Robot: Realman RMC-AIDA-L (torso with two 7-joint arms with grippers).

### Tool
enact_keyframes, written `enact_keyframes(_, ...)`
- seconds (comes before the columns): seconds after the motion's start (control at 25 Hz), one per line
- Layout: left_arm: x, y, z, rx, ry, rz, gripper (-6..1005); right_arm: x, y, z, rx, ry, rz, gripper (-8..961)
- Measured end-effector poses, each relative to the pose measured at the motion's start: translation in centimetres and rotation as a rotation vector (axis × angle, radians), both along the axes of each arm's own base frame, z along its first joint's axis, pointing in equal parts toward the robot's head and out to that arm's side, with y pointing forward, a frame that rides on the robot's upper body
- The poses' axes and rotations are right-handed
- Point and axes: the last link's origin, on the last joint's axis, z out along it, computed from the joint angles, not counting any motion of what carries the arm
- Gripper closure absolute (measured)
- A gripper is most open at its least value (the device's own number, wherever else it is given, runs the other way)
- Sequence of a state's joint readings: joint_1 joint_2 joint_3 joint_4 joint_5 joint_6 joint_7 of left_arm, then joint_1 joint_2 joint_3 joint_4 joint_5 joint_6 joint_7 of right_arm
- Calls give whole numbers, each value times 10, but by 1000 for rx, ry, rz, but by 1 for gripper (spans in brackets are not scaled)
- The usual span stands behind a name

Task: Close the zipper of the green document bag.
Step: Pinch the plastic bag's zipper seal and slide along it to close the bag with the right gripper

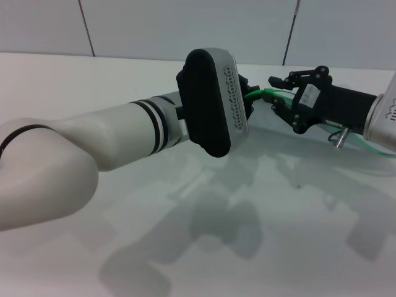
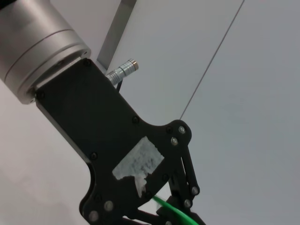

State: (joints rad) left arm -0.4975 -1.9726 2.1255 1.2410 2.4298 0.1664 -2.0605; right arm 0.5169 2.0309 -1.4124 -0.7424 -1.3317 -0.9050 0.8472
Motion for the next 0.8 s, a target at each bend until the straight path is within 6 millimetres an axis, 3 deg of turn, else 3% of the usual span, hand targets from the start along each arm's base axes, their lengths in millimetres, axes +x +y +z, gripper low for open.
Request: enact_keyframes(0.8,-1,1,1,3,2,0,910,-2,-2,-3,-17,3,11,750)
